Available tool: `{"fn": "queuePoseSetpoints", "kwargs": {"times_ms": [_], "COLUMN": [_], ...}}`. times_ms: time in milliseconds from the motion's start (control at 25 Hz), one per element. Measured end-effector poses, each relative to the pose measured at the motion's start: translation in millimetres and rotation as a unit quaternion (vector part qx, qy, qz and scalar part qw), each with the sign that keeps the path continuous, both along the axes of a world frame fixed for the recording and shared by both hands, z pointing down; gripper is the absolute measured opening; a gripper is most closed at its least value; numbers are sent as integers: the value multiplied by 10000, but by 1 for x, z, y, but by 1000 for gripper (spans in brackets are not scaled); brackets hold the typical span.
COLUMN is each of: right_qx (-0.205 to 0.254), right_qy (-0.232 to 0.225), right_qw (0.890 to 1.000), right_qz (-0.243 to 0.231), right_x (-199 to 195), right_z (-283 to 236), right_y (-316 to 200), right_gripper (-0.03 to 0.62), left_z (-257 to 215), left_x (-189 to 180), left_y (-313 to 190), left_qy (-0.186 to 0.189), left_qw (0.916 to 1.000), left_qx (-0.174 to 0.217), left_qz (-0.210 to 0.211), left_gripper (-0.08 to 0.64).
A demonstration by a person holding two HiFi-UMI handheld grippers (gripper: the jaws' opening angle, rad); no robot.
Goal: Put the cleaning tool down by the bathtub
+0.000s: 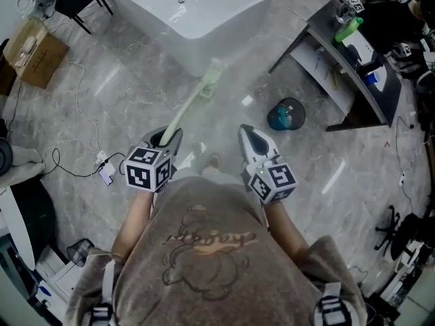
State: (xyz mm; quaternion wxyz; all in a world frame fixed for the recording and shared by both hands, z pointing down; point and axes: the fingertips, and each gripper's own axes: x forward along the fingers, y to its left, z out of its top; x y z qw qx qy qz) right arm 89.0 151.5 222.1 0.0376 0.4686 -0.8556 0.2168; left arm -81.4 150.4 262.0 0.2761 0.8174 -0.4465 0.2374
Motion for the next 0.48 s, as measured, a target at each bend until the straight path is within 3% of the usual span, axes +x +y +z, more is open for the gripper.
{"fn": "queuePoseSetpoints", "kwargs": {"times_ms": [480], "right_qx": [-280], "right_qy": [84], "right_qw": [9995], "right_qz": [-97], "right_x": [-3], "right_z": [27], "right_y": [-53], "right_gripper": [-2], "left_z": [18], "left_x": [-2], "left_y": [-52], "left_qy": [-23], "left_qw": [9999], "left_qx": [-114], "left_qz": [-65], "left_gripper": [77]}}
